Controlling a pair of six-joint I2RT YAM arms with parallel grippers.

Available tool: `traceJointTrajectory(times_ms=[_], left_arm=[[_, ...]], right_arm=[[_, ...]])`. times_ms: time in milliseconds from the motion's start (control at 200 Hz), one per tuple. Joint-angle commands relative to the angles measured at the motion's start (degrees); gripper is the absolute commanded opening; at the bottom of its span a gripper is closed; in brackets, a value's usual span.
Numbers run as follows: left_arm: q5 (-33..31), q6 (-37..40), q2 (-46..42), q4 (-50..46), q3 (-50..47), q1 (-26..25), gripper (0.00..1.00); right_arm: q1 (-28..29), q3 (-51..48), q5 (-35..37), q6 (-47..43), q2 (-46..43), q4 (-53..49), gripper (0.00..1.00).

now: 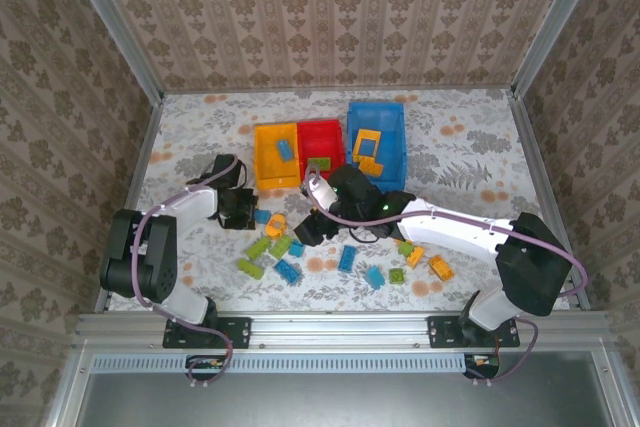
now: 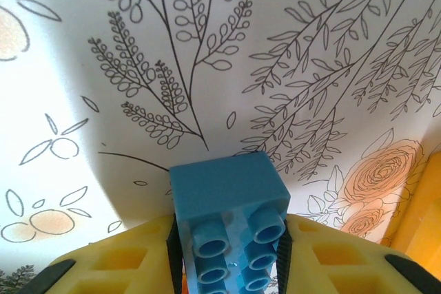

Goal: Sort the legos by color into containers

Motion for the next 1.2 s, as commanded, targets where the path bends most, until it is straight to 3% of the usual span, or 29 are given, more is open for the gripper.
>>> traceJointTrajectory(times_ms=[0, 210, 420, 755, 1035, 1195], left_arm=[[-1.1, -1.4, -0.1, -1.3, -0.8, -0.4, 0.38], [-4.7, 3.0, -4.6, -5.5, 1.9, -0.9, 0.34], [-7.7, 22.9, -6.2, -17.3, 16.3, -3.8, 0.29], [-10.5, 50.3, 14.5, -26.3, 44.4, -8.1, 0.24], [-10.8, 56.6, 30.3, -28.5, 58.4, -7.8, 0.24], [-9.5, 57.2, 34.0, -29.1, 60.7, -7.9, 0.32]], right_arm=[[0.2, -0.7, 0.1, 0.2, -1.9, 1.4, 0.75], [0.2, -0.7, 2.4, 0.3, -3.3, 1.3, 0.75], [-2.4, -4.6, 7.0, 5.2, -9.2, 8.5, 0.75], [-8.2, -3.7, 9.5, 10.6, -10.4, 13.9, 0.76], [-9.0, -4.5, 11.0, 11.4, -11.6, 9.6, 0.76], [-9.2, -7.1, 12.3, 11.3, -13.4, 5.0, 0.76]])
